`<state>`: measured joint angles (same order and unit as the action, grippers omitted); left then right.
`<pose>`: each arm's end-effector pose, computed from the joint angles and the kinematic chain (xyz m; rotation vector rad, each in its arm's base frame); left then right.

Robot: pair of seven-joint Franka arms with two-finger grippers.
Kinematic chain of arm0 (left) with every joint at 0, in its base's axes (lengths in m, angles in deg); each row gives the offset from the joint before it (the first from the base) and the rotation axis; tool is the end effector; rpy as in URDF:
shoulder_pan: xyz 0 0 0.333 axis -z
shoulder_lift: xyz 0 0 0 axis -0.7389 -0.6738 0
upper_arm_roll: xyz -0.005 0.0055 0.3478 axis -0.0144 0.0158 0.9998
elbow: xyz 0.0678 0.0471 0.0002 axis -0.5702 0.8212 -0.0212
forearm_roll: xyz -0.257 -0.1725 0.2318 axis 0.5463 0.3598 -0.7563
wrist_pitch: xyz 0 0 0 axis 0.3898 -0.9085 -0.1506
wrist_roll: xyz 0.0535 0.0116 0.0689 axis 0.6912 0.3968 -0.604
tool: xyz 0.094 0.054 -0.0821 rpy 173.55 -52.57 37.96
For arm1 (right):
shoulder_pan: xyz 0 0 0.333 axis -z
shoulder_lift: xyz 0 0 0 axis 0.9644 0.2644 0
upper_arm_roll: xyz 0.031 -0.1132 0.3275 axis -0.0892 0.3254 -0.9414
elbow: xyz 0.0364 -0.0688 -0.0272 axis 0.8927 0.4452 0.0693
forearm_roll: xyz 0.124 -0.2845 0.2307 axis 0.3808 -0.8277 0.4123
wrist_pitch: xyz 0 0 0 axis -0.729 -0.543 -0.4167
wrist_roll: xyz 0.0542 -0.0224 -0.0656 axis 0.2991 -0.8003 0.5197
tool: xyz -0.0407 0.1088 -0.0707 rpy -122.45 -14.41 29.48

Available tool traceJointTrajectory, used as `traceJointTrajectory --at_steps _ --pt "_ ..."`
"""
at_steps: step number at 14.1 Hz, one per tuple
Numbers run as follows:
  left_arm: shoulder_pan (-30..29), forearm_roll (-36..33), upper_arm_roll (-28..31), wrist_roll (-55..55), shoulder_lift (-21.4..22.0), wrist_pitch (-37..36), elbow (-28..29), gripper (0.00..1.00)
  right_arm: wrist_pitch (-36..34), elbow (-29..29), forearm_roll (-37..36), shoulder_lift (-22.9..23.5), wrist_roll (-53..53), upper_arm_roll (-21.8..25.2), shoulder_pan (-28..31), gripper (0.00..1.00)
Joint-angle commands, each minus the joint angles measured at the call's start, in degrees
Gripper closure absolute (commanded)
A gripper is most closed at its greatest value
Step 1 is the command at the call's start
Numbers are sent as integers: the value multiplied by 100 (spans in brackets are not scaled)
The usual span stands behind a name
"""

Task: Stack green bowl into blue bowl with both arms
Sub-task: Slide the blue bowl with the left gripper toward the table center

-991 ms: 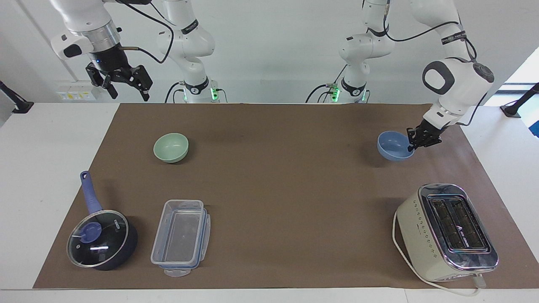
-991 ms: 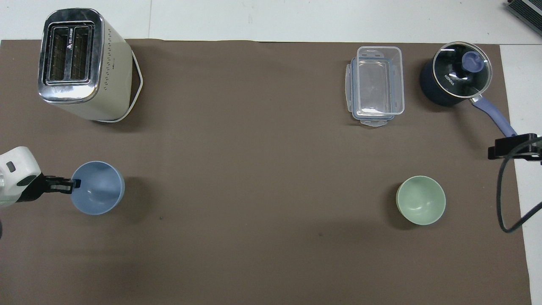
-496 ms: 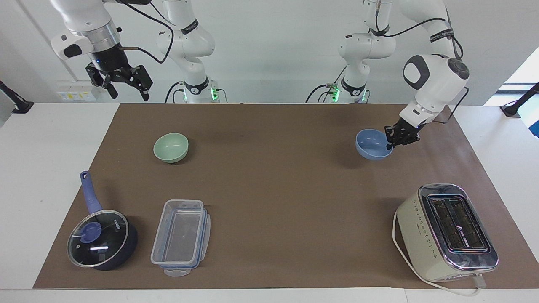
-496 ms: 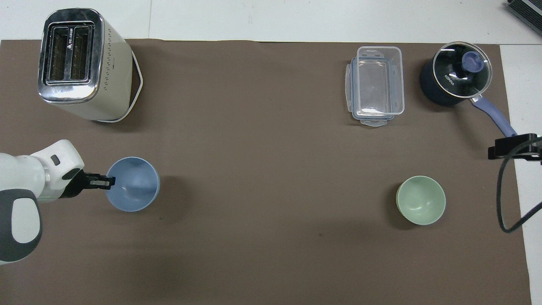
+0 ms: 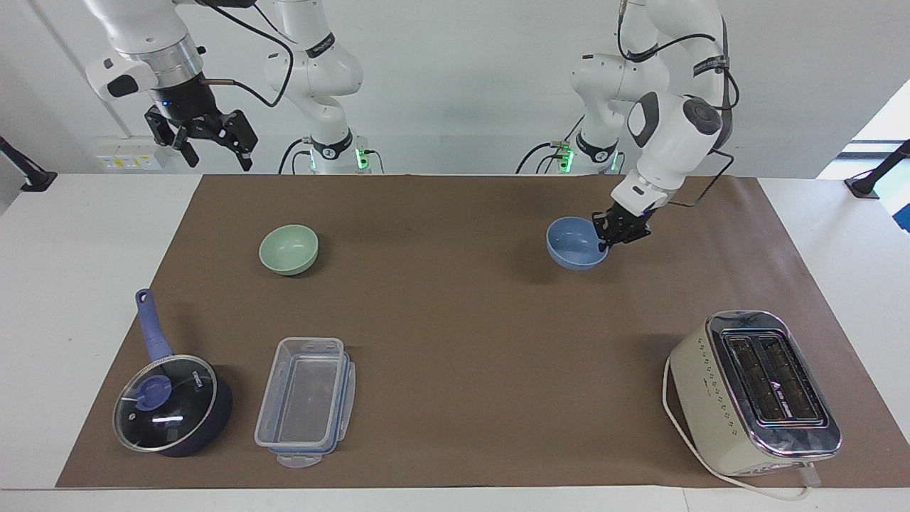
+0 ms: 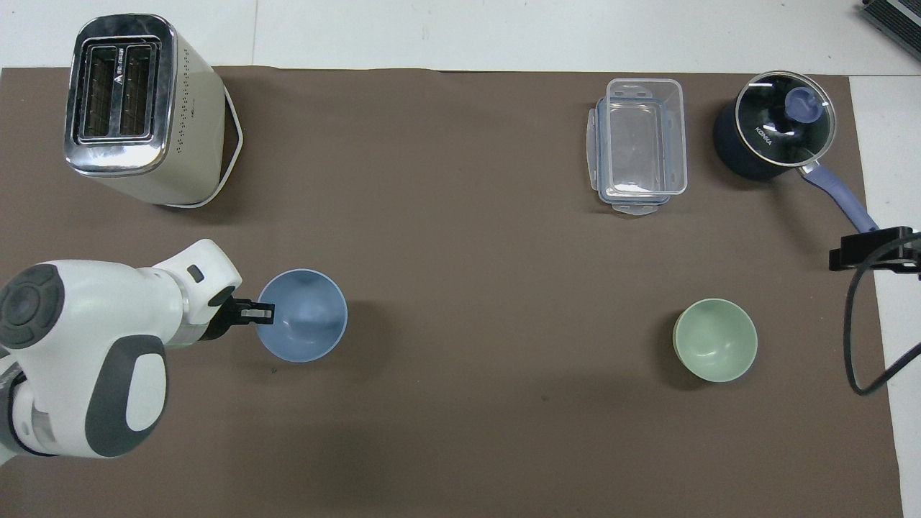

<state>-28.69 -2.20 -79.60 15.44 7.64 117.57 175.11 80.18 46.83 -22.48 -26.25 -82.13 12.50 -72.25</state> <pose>0.4600 -0.1439 0.4087 2.9389 -0.2009 0.0676 0.5053 -0.0266 0.6595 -3.1266 0.2031 -0.0414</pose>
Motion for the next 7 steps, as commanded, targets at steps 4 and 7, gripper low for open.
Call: traceJointTrajectory --at_steps 4,7 --pt "1416 -285 96 -1770 -402 842 109 100 8 7 -12 -6 70 -22 22 0" --pt "1935 -567 96 -2580 -648 1044 92 100 8 7 -12 -6 70 -22 22 0"
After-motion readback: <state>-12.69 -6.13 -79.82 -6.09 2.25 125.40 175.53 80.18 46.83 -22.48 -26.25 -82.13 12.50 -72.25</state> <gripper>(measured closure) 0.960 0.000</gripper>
